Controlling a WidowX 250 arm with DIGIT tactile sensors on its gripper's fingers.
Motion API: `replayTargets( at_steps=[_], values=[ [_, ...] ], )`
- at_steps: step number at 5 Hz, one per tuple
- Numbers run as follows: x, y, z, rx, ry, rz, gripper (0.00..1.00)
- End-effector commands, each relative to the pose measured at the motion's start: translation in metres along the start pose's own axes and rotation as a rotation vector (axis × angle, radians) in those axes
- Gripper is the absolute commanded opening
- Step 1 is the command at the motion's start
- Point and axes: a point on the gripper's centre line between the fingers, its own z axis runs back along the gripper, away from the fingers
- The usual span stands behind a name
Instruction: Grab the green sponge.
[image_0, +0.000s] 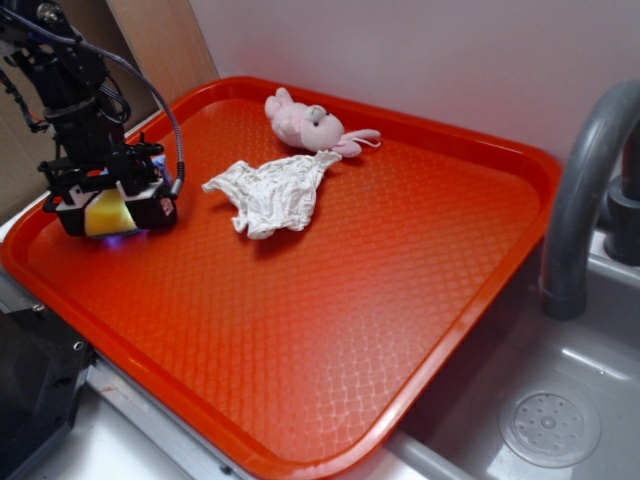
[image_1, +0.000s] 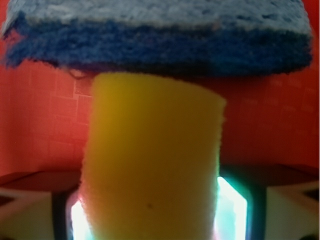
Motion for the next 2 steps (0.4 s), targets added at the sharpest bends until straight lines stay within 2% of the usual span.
replayTargets(
  at_steps=[1,2],
  values=[
    [-0.040,-0.020,0.078,-0.003,-0.128,-0.093,0.00],
    [-0.065,-0.036,0.124,-0.053,-0.094,-0.278,0.00]
  ],
)
